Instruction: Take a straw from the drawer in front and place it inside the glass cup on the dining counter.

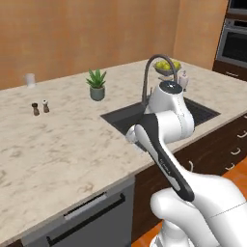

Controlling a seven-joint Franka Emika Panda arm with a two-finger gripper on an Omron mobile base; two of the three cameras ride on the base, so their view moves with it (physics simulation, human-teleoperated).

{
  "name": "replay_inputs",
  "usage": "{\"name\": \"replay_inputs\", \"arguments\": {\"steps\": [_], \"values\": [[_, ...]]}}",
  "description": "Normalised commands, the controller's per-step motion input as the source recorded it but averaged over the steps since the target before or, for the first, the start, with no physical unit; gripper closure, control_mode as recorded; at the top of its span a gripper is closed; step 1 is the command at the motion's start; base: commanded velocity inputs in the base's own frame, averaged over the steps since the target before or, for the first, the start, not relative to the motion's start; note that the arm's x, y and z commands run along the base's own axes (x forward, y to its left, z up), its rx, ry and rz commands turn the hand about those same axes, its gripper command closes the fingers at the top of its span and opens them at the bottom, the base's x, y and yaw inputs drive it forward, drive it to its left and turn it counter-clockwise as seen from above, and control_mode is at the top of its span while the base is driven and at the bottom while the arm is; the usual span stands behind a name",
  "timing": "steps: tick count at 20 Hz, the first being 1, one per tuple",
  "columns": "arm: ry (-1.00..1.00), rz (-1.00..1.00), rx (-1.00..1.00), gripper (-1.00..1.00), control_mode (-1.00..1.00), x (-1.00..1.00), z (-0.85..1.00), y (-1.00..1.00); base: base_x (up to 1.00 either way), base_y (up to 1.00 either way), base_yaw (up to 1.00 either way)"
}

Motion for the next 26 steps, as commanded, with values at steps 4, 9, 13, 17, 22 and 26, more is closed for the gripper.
{"name": "replay_inputs", "arguments": {"steps": [4, 9, 13, 17, 22, 26], "values": [[0.00, 0.00, 0.00, 1.00, 1.00, 0.00, 0.00, 0.00, -0.46, 1.00, 0.09], [0.00, 0.00, 0.00, 1.00, 1.00, 0.00, 0.00, 0.00, -0.48, 1.00, 0.09], [0.00, 0.00, 0.00, 1.00, 1.00, 0.00, 0.00, 0.00, -0.44, 1.00, 0.09], [0.00, 0.00, 0.00, 1.00, 1.00, 0.00, 0.00, 0.00, -0.41, 1.00, 0.09], [0.00, 0.00, 0.00, 1.00, 1.00, 0.00, 0.00, 0.00, -0.35, 1.00, 0.09], [0.00, 0.00, 0.00, 1.00, 1.00, 0.00, 0.00, 0.00, -0.06, 1.00, 0.04]]}}
